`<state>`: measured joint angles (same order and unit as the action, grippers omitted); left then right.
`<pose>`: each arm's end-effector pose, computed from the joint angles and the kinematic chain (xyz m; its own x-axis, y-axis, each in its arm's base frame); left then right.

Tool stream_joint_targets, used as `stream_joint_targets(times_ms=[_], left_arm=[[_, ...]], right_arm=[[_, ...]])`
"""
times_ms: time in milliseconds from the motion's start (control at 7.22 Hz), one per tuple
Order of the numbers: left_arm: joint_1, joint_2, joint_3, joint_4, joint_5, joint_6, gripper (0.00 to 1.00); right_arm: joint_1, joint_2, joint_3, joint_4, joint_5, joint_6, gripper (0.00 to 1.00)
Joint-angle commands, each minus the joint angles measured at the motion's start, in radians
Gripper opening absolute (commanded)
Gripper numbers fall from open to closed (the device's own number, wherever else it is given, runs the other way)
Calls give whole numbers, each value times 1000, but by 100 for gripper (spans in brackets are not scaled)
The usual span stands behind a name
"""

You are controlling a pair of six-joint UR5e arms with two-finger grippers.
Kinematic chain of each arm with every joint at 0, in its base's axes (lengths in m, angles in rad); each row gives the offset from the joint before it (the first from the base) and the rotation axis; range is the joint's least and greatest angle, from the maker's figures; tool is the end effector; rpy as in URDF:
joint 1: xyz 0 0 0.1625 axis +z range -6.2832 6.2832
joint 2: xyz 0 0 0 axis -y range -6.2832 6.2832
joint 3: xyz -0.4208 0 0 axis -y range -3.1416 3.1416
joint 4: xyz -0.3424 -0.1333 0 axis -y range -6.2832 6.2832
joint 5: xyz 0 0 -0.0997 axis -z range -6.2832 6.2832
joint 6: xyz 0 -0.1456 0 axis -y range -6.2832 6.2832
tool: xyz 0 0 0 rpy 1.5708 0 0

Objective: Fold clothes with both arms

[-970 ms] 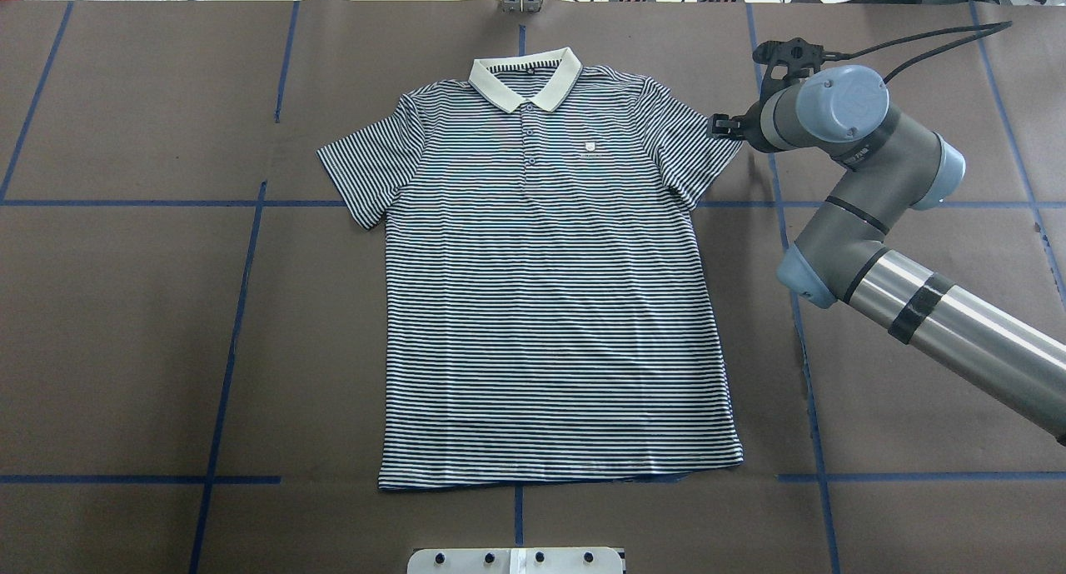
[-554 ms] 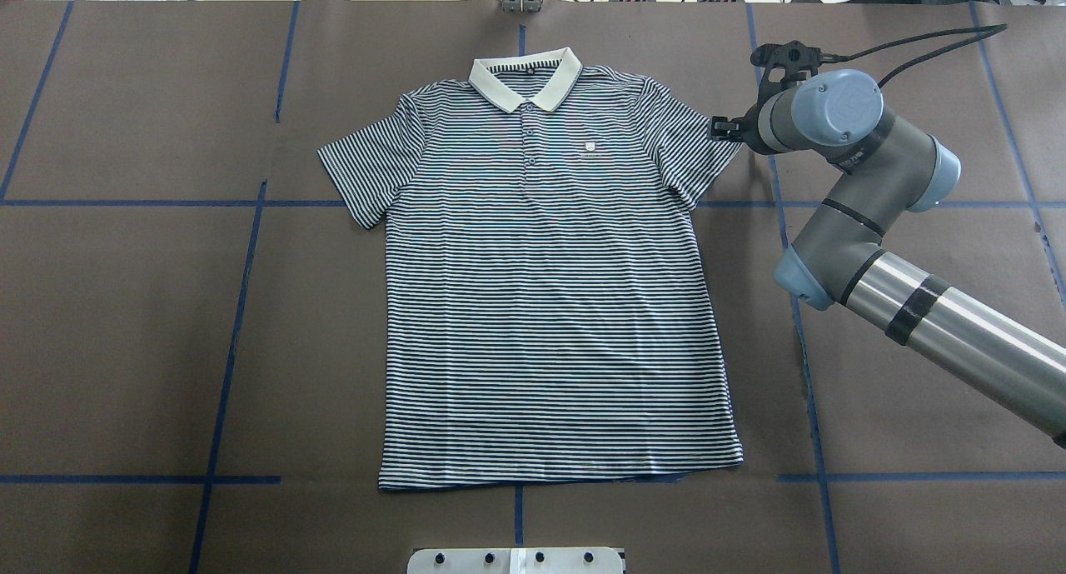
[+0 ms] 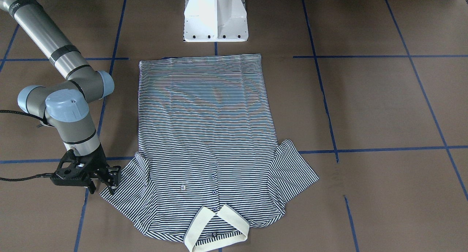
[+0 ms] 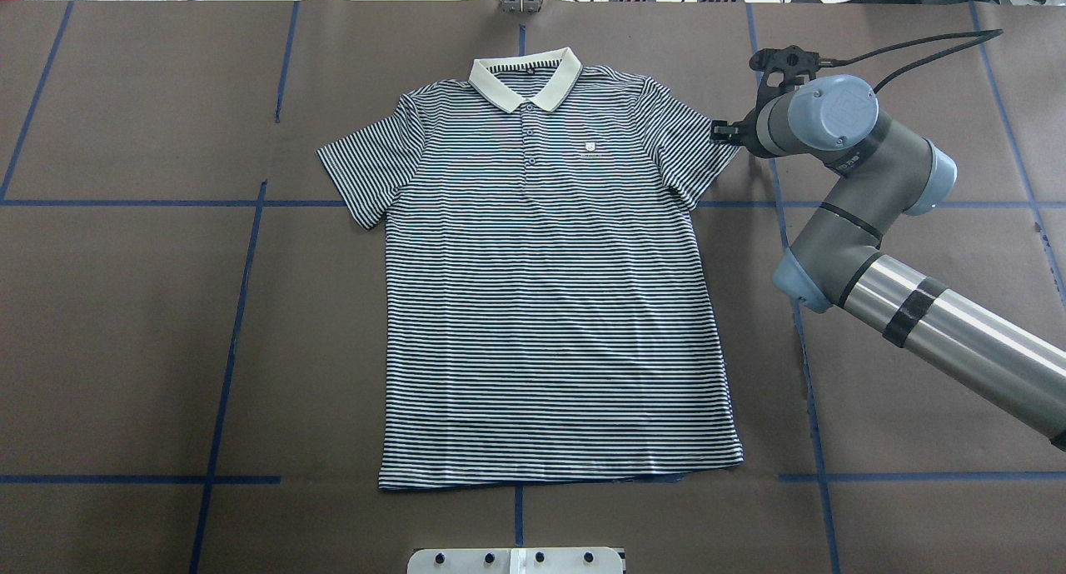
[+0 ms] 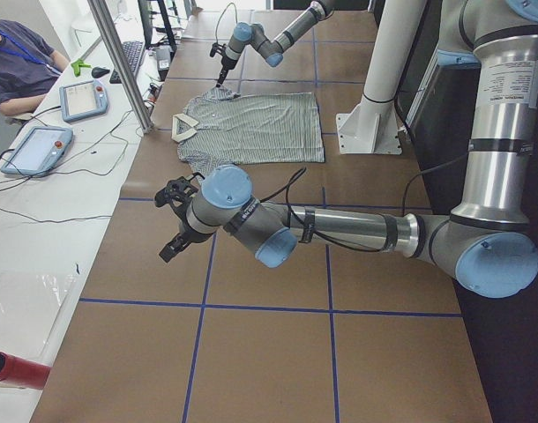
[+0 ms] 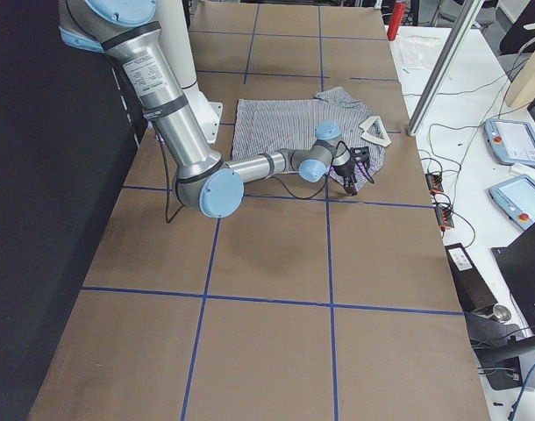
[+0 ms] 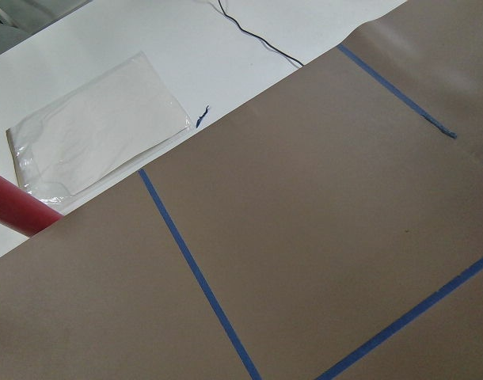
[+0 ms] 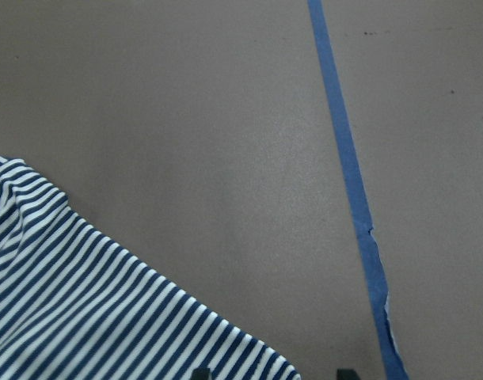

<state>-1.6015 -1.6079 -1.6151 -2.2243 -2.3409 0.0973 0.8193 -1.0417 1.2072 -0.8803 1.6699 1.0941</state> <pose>-0.0473 -0.4997 0.5659 0.7306 0.5145 -0.4489 -0.0484 0.6948 0.7175 -0.4080 -0.6108 0.4890 0.7078 0.0888 0.7008 -0.3954 0.8719 0.2889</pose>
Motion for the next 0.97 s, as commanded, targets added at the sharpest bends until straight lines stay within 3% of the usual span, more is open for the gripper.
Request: stream_joint_targets(times_ms=[0,139,277,554,831], left_arm=[[0,0,0,0,0,1,100],[0,0,-2,0,0,1,100],[0,0,0,0,0,1,100],[0,0,-2,0,0,-1,100],[0,0,-2,0,0,-1,100]], right_arm=[[-3,0,-11,7,-1,1,51],[-3,0,-11,9,-1,9,22],[-3,0,-11,9,-1,12,0],[-2,20,-5,6,-1,16,0],[0,87,23,-136,-1,21,0]])
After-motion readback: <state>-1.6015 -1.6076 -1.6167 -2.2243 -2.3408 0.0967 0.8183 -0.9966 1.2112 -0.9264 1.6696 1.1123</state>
